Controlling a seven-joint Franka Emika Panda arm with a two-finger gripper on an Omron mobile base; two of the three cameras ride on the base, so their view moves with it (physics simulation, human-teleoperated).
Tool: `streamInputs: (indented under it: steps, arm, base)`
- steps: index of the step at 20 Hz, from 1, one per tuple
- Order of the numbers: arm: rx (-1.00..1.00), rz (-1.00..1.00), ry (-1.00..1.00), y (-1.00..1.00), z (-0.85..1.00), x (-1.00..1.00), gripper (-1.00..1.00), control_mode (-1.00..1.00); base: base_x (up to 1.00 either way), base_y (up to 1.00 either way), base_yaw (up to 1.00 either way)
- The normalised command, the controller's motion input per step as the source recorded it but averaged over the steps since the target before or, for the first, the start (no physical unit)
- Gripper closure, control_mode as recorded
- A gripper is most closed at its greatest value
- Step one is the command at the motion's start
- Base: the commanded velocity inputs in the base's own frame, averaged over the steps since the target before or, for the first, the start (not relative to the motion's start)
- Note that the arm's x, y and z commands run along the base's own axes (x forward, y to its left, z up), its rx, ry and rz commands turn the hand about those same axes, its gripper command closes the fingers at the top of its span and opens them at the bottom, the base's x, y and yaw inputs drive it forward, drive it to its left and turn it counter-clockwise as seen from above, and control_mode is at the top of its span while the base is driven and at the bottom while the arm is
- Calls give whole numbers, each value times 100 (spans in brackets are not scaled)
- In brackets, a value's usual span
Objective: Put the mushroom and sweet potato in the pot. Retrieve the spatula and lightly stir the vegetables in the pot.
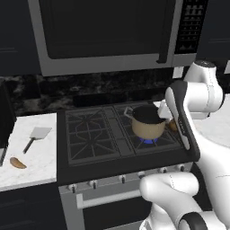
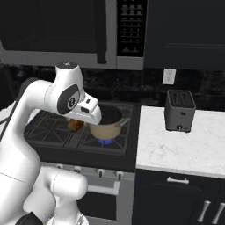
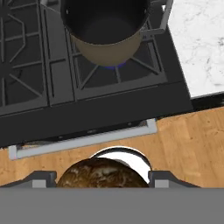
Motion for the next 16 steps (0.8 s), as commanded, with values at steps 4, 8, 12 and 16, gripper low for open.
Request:
streamInputs:
  steps: [4,8,12,16]
  arm:
    - [0,9,0,-17,0,25,100,-100]
    - [0,15,-1,2,-6,81,100,-100]
    - [0,3,-6,28,-16,66,100,-100]
    - [0,0,0,13,-37,69,100,-100]
  base:
    - [17,-39,3]
    - [0,0,0]
    - [0,0,0]
    - [0,0,0]
